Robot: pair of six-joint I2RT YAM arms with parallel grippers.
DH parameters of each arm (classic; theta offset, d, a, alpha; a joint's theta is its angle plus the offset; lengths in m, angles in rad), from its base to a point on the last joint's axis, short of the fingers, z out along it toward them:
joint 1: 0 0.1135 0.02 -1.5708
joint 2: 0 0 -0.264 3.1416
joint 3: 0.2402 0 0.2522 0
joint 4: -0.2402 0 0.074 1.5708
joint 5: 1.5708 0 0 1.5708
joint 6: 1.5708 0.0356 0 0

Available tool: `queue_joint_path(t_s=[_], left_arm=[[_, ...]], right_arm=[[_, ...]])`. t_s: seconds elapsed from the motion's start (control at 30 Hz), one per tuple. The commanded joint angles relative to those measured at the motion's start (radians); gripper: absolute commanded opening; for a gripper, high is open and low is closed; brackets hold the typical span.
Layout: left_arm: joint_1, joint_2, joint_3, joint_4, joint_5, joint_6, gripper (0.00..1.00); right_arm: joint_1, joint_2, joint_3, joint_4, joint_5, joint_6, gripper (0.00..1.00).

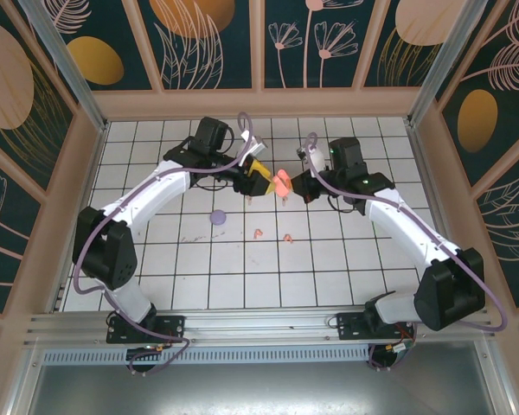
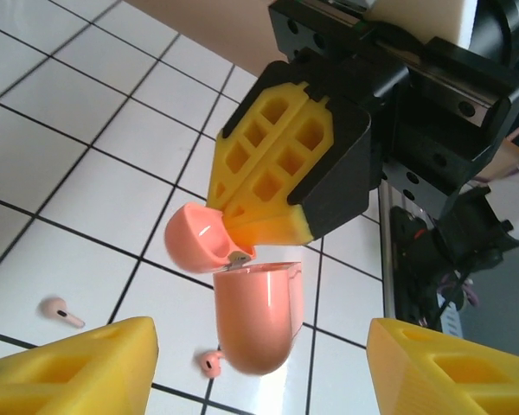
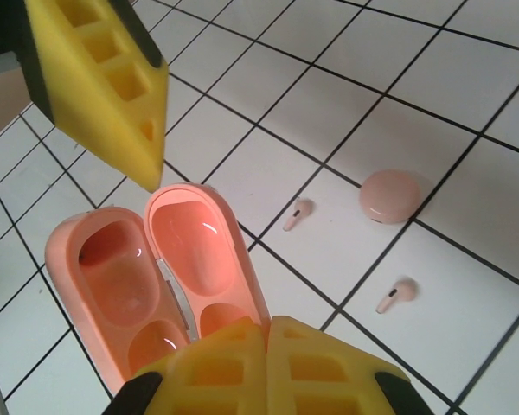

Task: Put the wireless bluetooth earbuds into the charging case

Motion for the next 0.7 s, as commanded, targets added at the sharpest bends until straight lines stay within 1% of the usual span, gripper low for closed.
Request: queue_joint_path(t_s=[0.0,0.27,0.47,0.67], left_arm=[[0.009,0.027,0.047,-0.134,0.058,0.095,0.64],[0.009,0.071,0.084,-0.210,0.114,0.147,0.62],[0.009,0.078,0.085,-0.212,0.146,0.152,0.61],[0.009,0.079,0.085,-0.207,0.156,0.151,0.60]], right_arm=[[0.020,0.012,0.035,-0.024,-0.026,-0.037,0.00],[0.043,0.011,0.058,-0.033,-0.040,-0.034,0.00],[0.056,0.013,0.071,-0.035,-0.041,-0.029,0.00],[0.063,0.022,0.072,-0.030,-0.040,-0.026,0.00]])
